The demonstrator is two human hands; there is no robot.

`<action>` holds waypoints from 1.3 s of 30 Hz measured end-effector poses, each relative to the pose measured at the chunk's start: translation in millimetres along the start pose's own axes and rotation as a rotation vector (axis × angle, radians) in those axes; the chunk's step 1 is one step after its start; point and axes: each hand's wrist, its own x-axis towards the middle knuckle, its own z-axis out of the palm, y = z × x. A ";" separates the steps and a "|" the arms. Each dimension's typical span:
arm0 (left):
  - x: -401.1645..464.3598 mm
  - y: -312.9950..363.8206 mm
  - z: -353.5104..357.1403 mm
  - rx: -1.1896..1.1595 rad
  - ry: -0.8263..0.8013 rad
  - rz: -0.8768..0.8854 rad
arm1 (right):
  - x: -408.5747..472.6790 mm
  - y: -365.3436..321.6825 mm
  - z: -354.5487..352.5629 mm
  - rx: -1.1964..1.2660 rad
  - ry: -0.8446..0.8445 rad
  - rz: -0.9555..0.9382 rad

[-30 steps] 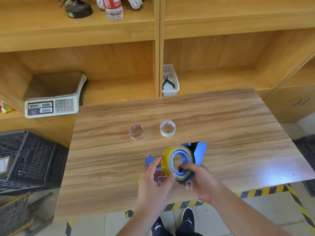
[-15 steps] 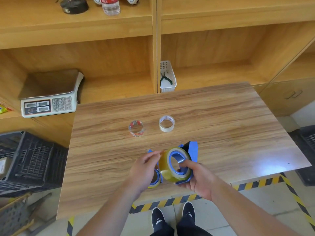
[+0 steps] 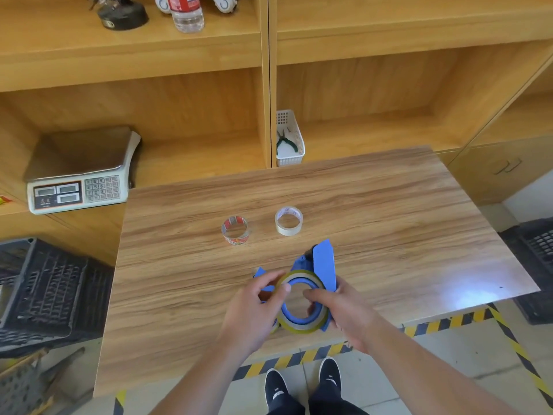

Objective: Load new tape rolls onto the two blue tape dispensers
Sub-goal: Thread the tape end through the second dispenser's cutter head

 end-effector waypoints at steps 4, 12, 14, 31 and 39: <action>-5.5 -7.3 16.0 -0.174 0.129 -0.058 | 0.5 -1.1 4.5 0.011 0.060 -0.083; -21.3 -6.0 41.8 -0.530 0.179 -0.061 | -2.4 -2.9 -2.9 0.101 0.060 -0.220; -21.2 -4.6 34.4 -0.400 0.146 -0.024 | -1.4 -5.2 -7.6 0.041 0.046 -0.254; -12.0 -14.1 32.7 -0.578 -0.039 -0.136 | 9.0 -8.5 -26.2 0.044 0.016 -0.330; -2.7 1.3 12.1 -0.104 0.010 0.048 | 4.6 -13.5 -28.2 -0.140 -0.018 -0.380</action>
